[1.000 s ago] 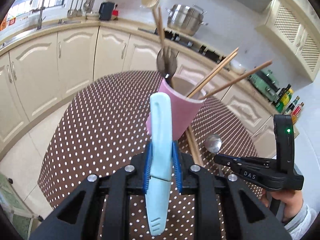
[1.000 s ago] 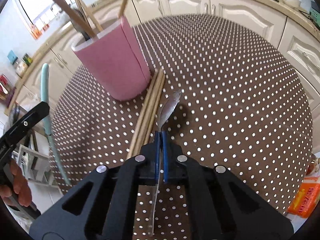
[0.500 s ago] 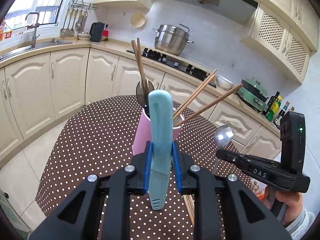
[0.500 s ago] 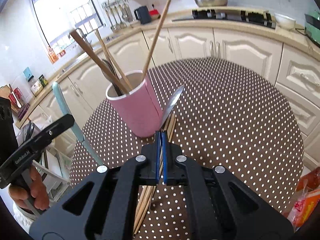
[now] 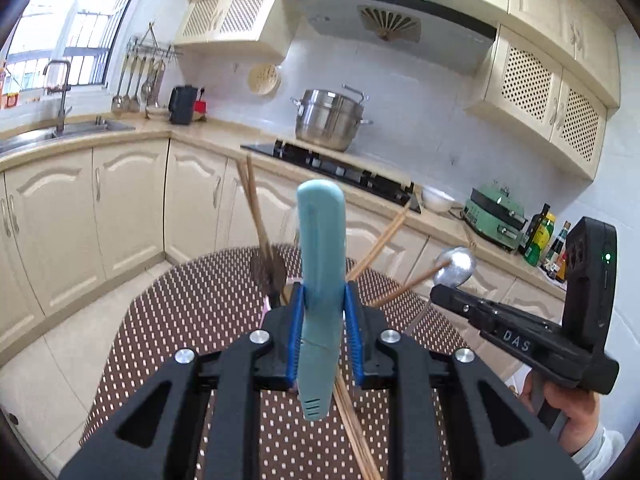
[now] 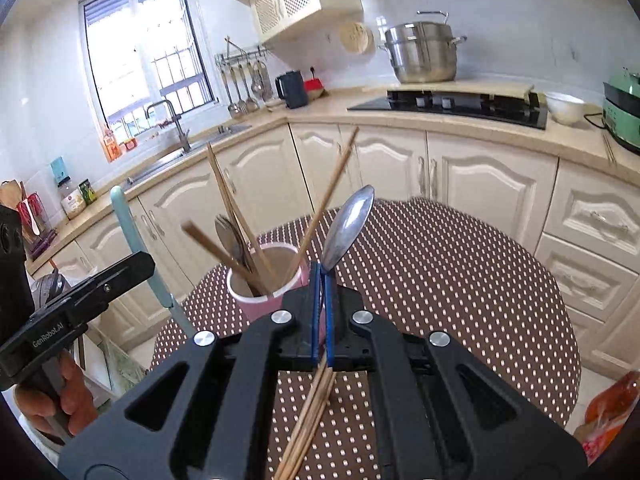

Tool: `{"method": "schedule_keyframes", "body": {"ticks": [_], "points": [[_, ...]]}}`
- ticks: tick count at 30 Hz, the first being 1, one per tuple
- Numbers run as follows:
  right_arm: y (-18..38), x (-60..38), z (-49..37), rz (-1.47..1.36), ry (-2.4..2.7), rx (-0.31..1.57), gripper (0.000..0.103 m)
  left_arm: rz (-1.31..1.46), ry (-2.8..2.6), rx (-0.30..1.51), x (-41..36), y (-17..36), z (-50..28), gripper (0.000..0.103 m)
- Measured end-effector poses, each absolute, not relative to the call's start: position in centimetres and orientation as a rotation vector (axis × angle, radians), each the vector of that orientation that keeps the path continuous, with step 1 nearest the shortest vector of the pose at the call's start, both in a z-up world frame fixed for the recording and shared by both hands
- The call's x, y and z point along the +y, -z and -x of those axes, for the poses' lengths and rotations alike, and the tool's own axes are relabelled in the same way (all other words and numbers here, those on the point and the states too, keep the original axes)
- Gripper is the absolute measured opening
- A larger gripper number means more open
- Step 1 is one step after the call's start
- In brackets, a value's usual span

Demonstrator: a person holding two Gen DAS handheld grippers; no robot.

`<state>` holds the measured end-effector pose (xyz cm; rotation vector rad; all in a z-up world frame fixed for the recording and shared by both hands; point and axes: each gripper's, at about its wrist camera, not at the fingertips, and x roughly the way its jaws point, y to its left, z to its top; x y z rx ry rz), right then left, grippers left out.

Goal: Organize utensils
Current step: 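Lower the knife and spoon into the pink holder and open both tools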

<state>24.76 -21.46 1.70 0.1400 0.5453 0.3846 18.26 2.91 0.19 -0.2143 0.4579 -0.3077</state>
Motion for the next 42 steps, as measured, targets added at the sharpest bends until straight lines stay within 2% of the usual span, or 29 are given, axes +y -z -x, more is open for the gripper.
{"method": "schedule_keyframes", "body": {"ticks": [16,31,33,40,42], "points": [[-6.6,-19.5,-25.7,-0.087,-0.362,0.327,0.002,0.236,0.287,0.29,2.2,-3.7,-21.6,0.019],[-4.3,-18.2,-27.3,-0.06,-0.386,0.395,0.002,0.205,0.277,0.379,1.2,0.3,-24.1,0.02],[-4.2,-18.0,-27.2,-0.056,-0.385,0.401,0.002,0.191,0.277,0.379,1.1,0.4,-23.9,0.023],[-3.6,-17.7,-27.1,-0.049,-0.384,0.421,0.002,0.189,0.25,0.369,1.5,0.2,-22.7,0.044],[-3.6,-17.6,-27.1,-0.044,-0.382,0.424,0.003,0.185,0.226,0.369,1.7,0.1,-22.5,0.046]]}}
